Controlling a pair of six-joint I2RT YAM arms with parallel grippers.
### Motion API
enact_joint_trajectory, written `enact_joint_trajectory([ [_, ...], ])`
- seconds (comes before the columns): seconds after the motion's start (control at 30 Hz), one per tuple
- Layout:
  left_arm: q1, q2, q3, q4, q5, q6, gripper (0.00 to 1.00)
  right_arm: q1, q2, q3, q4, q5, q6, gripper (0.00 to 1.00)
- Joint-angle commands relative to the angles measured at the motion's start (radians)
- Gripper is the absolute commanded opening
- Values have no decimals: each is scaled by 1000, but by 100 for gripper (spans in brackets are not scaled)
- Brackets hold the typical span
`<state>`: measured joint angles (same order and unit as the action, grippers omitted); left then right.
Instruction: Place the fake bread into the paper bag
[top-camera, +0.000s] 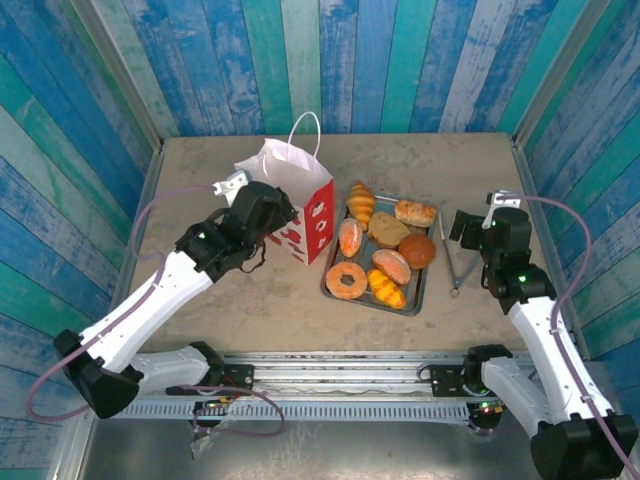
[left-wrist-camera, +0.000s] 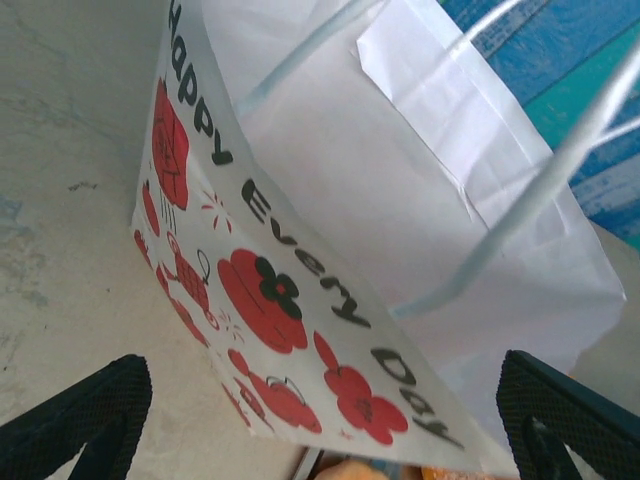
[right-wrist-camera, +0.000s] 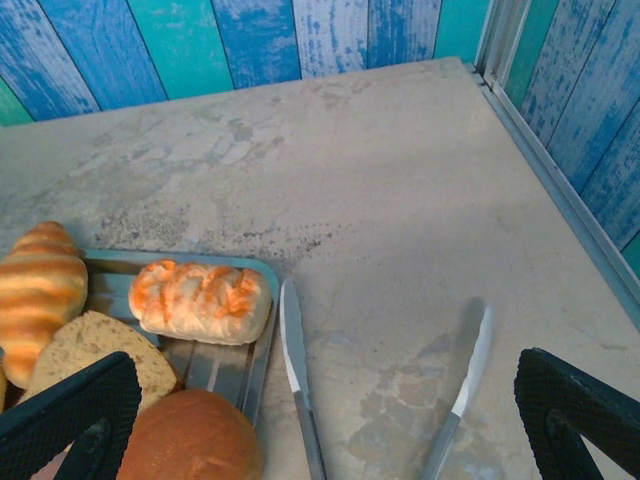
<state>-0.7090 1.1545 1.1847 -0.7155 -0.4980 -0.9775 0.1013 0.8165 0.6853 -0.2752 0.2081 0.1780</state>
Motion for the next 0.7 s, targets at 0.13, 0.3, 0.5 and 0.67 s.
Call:
enact_joint_trajectory([
  [0.13, -4, 95, 54, 83, -63, -52, 89, -3, -4, -28, 30, 49, -49, 100],
  [0.3, -3, 161, 81, 76, -79, -64, 81, -2, -2, -43, 45, 50, -56, 100],
  [0.5, -3, 201, 99, 57, -139, -39, 74, -3, 7, -44, 55, 57, -71, 100],
  [0.67, -2, 218, 118, 65, -146, 2, 66, -3, 9, -36, 54, 45, -63, 100],
])
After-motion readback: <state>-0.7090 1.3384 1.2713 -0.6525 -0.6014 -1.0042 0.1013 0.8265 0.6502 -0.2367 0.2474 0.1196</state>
